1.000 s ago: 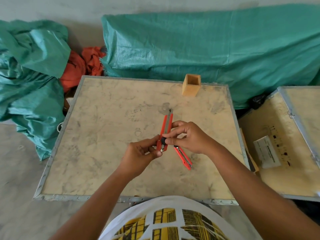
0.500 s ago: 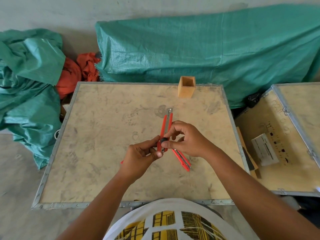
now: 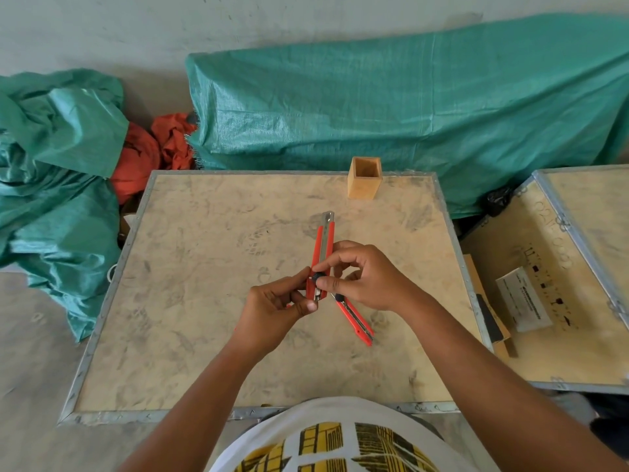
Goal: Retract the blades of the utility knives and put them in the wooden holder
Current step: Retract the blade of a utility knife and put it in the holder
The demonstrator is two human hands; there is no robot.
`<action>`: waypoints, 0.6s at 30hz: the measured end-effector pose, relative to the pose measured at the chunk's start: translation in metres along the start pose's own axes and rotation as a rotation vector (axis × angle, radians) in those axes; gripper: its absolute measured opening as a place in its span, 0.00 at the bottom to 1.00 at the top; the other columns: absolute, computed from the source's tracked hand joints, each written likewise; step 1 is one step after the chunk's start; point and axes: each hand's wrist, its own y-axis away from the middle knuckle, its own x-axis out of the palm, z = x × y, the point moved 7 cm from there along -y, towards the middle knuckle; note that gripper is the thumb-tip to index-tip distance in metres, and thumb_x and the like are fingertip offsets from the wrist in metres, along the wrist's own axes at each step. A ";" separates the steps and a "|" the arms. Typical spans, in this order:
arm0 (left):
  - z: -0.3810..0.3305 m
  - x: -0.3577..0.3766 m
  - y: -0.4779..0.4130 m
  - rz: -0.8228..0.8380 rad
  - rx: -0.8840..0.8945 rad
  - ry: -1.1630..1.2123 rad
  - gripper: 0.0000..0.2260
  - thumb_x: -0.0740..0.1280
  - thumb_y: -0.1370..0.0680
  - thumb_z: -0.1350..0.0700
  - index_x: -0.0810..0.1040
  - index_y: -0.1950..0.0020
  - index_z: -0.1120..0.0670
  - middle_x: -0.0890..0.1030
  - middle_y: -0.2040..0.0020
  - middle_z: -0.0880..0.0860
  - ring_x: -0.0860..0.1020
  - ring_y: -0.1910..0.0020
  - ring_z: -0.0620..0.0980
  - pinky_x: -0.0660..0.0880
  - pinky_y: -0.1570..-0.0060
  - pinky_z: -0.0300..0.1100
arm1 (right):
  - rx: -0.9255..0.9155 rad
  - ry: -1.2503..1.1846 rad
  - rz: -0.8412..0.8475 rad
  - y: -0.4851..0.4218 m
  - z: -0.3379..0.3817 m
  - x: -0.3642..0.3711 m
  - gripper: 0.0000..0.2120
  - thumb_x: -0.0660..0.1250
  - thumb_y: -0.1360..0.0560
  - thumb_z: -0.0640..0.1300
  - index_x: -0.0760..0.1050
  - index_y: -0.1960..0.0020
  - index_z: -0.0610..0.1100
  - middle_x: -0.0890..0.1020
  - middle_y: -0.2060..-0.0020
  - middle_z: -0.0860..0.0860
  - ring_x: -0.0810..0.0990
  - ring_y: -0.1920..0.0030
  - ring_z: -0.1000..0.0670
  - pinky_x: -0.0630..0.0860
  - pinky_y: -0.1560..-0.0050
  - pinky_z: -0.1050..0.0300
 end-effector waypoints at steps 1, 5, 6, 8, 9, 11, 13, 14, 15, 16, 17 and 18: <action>-0.001 0.001 -0.002 0.002 0.002 -0.002 0.25 0.74 0.30 0.72 0.78 0.35 0.57 0.87 0.51 0.56 0.82 0.55 0.53 0.81 0.50 0.40 | -0.006 -0.001 -0.027 0.000 -0.001 -0.002 0.08 0.80 0.29 0.49 0.86 0.52 0.56 0.82 0.53 0.59 0.82 0.56 0.55 0.76 0.60 0.64; -0.002 0.006 -0.015 0.036 0.007 -0.033 0.25 0.74 0.30 0.70 0.79 0.36 0.53 0.88 0.54 0.50 0.82 0.57 0.47 0.80 0.51 0.38 | -0.035 0.012 -0.157 -0.002 -0.001 -0.012 0.11 0.82 0.34 0.54 0.83 0.57 0.53 0.84 0.56 0.56 0.83 0.56 0.53 0.77 0.60 0.66; -0.003 0.007 -0.019 0.041 0.013 -0.041 0.25 0.75 0.30 0.70 0.79 0.36 0.53 0.88 0.54 0.49 0.82 0.58 0.46 0.80 0.52 0.36 | -0.031 0.003 -0.168 -0.003 -0.001 -0.015 0.12 0.82 0.34 0.54 0.83 0.56 0.52 0.85 0.56 0.56 0.84 0.55 0.53 0.79 0.58 0.64; -0.004 0.010 -0.028 0.048 0.025 -0.054 0.25 0.75 0.30 0.69 0.79 0.36 0.54 0.88 0.53 0.50 0.82 0.58 0.44 0.79 0.52 0.33 | 0.010 -0.071 -0.167 -0.006 -0.005 -0.021 0.12 0.79 0.30 0.53 0.85 0.49 0.52 0.86 0.52 0.56 0.86 0.54 0.53 0.82 0.53 0.61; -0.005 0.012 -0.033 0.055 0.032 -0.061 0.25 0.76 0.30 0.69 0.80 0.36 0.54 0.88 0.51 0.51 0.82 0.58 0.44 0.78 0.52 0.33 | 0.034 -0.116 -0.173 -0.009 -0.008 -0.025 0.11 0.77 0.27 0.51 0.85 0.45 0.53 0.87 0.50 0.56 0.87 0.53 0.53 0.83 0.53 0.60; -0.005 0.017 -0.044 0.063 0.041 -0.076 0.25 0.76 0.30 0.68 0.80 0.37 0.51 0.87 0.50 0.51 0.82 0.58 0.46 0.78 0.52 0.34 | 0.048 -0.150 -0.215 -0.014 -0.014 -0.035 0.11 0.73 0.23 0.45 0.84 0.41 0.53 0.87 0.48 0.56 0.87 0.53 0.53 0.84 0.56 0.60; -0.005 0.022 -0.059 0.058 0.047 -0.103 0.24 0.77 0.31 0.67 0.81 0.37 0.50 0.87 0.49 0.50 0.84 0.57 0.48 0.79 0.52 0.35 | 0.056 -0.143 -0.261 -0.022 -0.021 -0.048 0.12 0.72 0.21 0.40 0.83 0.40 0.52 0.87 0.47 0.55 0.87 0.53 0.54 0.85 0.58 0.60; -0.004 0.024 -0.067 0.055 0.047 -0.120 0.24 0.77 0.31 0.67 0.81 0.37 0.52 0.87 0.49 0.49 0.85 0.56 0.49 0.79 0.51 0.35 | 0.066 -0.136 -0.280 -0.026 -0.024 -0.056 0.13 0.72 0.22 0.39 0.83 0.40 0.52 0.86 0.46 0.54 0.87 0.52 0.54 0.85 0.58 0.60; -0.004 0.027 -0.077 0.052 0.041 -0.135 0.23 0.77 0.31 0.66 0.81 0.37 0.53 0.87 0.49 0.49 0.85 0.56 0.51 0.80 0.51 0.36 | 0.079 -0.133 -0.298 -0.032 -0.029 -0.063 0.14 0.72 0.22 0.38 0.83 0.40 0.52 0.86 0.46 0.53 0.87 0.51 0.54 0.85 0.57 0.60; -0.003 0.030 -0.087 0.051 0.031 -0.144 0.23 0.77 0.31 0.66 0.82 0.38 0.54 0.87 0.49 0.49 0.86 0.55 0.51 0.80 0.50 0.37 | 0.091 -0.138 -0.317 -0.037 -0.033 -0.070 0.14 0.73 0.22 0.38 0.83 0.40 0.52 0.87 0.46 0.52 0.87 0.51 0.54 0.85 0.56 0.59; -0.003 0.032 -0.098 0.055 0.018 -0.148 0.22 0.77 0.31 0.66 0.82 0.38 0.54 0.87 0.49 0.49 0.86 0.54 0.52 0.80 0.49 0.38 | 0.102 -0.147 -0.334 -0.044 -0.038 -0.078 0.15 0.73 0.23 0.37 0.84 0.41 0.53 0.87 0.47 0.52 0.87 0.50 0.54 0.85 0.56 0.59; -0.003 0.035 -0.110 0.062 0.006 -0.152 0.22 0.77 0.31 0.66 0.82 0.38 0.53 0.87 0.49 0.49 0.86 0.54 0.51 0.80 0.49 0.38 | 0.111 -0.152 -0.350 -0.051 -0.042 -0.086 0.16 0.74 0.23 0.37 0.84 0.42 0.55 0.87 0.47 0.53 0.87 0.50 0.53 0.85 0.55 0.59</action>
